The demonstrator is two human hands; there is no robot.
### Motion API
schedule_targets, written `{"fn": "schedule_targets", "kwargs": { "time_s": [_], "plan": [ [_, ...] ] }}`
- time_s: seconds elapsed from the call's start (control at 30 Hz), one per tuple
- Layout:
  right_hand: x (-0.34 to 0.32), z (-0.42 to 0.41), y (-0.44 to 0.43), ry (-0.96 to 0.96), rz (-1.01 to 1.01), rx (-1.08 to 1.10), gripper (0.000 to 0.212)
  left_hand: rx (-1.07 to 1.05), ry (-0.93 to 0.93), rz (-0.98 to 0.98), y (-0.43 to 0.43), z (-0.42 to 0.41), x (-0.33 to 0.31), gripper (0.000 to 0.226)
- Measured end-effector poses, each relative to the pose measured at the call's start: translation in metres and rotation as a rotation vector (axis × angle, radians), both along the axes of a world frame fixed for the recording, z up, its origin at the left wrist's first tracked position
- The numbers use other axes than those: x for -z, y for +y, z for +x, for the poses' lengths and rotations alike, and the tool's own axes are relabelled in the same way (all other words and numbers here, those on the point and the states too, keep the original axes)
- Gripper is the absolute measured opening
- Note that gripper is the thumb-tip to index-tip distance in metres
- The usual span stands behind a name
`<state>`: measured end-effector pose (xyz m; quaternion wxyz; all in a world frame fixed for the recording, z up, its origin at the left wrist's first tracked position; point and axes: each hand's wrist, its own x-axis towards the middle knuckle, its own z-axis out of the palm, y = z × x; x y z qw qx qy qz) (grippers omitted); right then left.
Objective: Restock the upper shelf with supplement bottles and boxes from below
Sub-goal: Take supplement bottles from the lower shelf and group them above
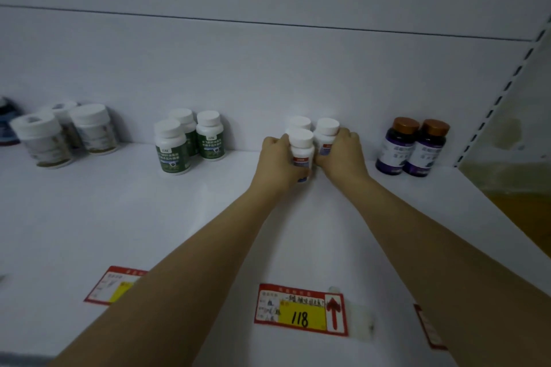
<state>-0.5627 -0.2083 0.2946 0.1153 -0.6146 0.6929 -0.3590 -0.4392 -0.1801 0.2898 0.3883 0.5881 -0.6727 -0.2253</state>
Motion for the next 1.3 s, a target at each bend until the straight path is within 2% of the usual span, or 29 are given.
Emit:
{"fn": "schedule_targets", "kwargs": {
  "time_s": [0.17,0.33,0.43,0.57,0.8,1.03,1.3],
  "plan": [
    [0.002,-0.004,0.001,0.046,0.039,-0.039,0.062,-0.062,-0.002,0.057,-0.001,-0.005,0.000,0.045],
    [0.003,-0.019,0.016,0.043,0.167,-0.039,0.066,-0.118,-0.038,0.204,0.006,-0.003,-0.008,0.062],
    [-0.002,-0.032,0.030,0.156,0.253,-0.062,0.057,-0.119,-0.209,0.276,0.016,-0.001,-0.015,0.065],
    [-0.014,-0.046,0.059,0.330,0.287,-0.210,0.061,-0.117,-0.479,0.273,0.036,0.012,-0.028,0.056],
    [-0.045,-0.041,0.140,0.612,0.318,-0.260,0.056,-0.047,-0.624,0.263,0.103,0.053,-0.057,0.053],
    [-0.061,0.000,0.242,0.666,0.276,-0.156,0.054,0.047,-0.597,0.197,0.194,0.098,-0.067,0.056],
    [-0.038,0.043,0.376,0.645,0.320,-0.038,0.050,0.193,-0.503,0.049,0.291,0.141,-0.044,0.057]
  ]
}}
